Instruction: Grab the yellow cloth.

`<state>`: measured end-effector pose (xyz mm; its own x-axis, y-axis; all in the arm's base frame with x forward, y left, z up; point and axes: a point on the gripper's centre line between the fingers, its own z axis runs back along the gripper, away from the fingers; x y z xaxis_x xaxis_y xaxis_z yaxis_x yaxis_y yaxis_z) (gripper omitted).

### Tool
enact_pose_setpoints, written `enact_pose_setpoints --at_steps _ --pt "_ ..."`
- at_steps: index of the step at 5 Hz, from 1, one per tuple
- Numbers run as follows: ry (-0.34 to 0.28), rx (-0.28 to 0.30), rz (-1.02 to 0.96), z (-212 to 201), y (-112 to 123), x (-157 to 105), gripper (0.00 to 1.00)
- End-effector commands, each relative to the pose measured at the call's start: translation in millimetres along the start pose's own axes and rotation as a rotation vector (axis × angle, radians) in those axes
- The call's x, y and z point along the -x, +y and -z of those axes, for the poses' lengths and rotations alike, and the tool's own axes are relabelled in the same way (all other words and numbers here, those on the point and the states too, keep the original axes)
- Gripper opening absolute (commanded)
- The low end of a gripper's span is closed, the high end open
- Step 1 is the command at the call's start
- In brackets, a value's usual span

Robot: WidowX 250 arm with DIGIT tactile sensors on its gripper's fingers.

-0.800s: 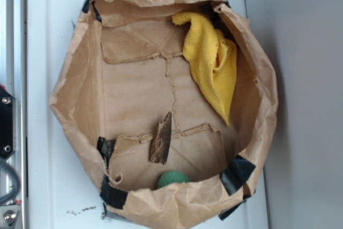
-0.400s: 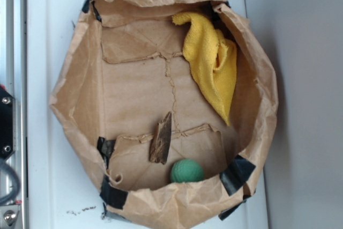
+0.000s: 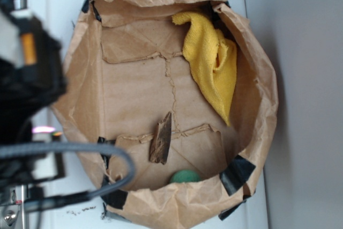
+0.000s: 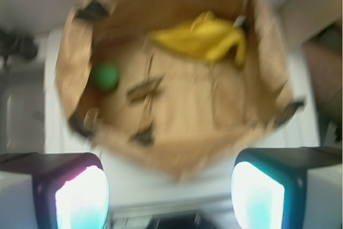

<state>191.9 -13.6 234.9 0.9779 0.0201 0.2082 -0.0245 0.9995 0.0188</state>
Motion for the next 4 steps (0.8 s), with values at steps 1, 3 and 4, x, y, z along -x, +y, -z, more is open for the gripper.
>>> enact_pose_setpoints --at_steps 1,3,4 --pt "0.006 -0.031 0.069 8.8 20.2 -47.1 1.0" --pt "-0.013 -0.184 0.148 61.8 24.6 -56.3 1.0" --pt "-0.032 -0.232 0.249 111.5 38.6 -56.6 1.0"
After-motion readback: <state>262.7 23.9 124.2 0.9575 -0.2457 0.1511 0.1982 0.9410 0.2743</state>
